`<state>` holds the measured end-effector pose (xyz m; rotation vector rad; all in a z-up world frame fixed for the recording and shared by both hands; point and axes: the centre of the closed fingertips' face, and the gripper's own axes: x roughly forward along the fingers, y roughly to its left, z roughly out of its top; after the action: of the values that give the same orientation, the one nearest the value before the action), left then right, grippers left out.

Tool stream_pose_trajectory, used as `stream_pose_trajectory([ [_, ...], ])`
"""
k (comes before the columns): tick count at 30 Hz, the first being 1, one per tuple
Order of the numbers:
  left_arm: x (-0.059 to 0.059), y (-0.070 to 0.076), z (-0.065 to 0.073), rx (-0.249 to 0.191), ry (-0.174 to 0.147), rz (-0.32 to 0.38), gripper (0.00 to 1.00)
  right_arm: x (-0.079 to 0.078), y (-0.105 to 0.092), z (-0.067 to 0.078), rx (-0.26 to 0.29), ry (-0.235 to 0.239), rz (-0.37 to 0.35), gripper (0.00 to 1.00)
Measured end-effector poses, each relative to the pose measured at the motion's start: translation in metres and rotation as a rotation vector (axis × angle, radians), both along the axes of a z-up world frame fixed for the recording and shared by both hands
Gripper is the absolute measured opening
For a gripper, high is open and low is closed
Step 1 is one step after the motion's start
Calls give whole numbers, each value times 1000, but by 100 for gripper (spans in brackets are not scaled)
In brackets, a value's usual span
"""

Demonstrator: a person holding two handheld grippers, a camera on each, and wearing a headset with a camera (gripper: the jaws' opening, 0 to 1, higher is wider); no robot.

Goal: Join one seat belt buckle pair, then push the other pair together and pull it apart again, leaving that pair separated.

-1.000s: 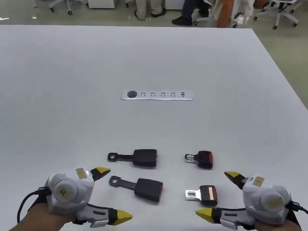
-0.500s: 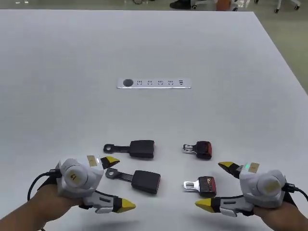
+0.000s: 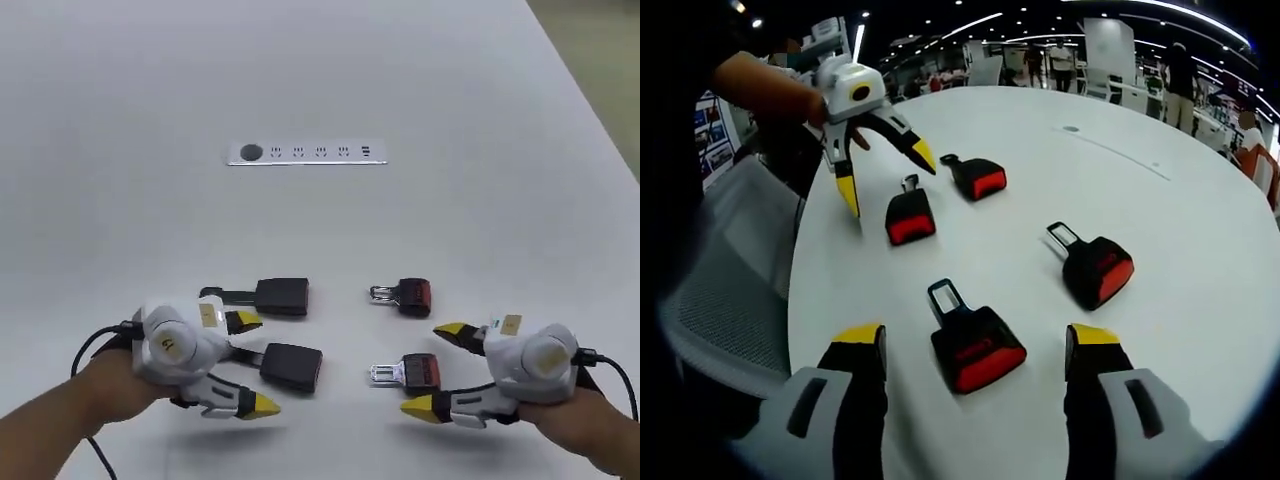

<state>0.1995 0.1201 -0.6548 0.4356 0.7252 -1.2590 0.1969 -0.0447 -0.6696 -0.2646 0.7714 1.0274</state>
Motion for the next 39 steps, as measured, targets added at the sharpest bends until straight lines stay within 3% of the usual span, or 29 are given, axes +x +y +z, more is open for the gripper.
stream_pose_trajectory([
  [11, 3, -6, -21, 41, 6, -108, 65, -1, 1, -10, -15, 20, 73, 67],
  [18, 5, -8, -33, 68, -12, -165, 60, -4, -1, -15, -29, 38, 133, 58],
  [25, 10, -8, -36, 59, -13, -157, 52, -8, -4, -18, -51, 37, 194, 51],
  [31, 12, -7, -37, 70, -37, -147, 42, -9, -6, -19, -71, 33, 232, 43],
  [39, 9, -4, -36, 64, -53, -113, 37, -9, -6, -18, -108, 18, 257, 35],
])
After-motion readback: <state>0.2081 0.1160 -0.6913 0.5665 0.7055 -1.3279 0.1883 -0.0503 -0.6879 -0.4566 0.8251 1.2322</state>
